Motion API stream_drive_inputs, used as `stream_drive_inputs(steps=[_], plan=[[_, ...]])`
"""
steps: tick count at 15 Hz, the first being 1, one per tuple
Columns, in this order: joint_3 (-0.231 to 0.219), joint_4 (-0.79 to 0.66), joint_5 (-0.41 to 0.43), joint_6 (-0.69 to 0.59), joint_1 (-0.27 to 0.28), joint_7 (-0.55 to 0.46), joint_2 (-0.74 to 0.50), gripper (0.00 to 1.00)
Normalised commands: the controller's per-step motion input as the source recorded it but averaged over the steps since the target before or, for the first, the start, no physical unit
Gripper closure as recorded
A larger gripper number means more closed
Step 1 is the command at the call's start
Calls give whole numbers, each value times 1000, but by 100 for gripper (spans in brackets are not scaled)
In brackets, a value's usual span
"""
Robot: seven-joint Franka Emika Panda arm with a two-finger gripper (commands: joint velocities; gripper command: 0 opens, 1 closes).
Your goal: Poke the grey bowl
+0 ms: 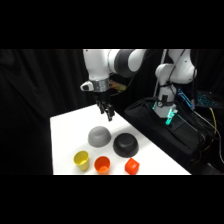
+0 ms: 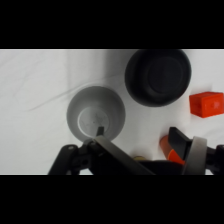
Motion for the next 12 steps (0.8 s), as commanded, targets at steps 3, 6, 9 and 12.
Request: stream_drive_inputs(steps=[3, 6, 9, 12], plan=[[-11, 65, 62, 97, -32, -53, 62, 0], [-41, 173, 53, 157, -62, -63, 124, 0], [-60, 244, 63, 115, -81, -46, 154, 0], [-67, 270, 51, 71, -82, -12, 154, 4]])
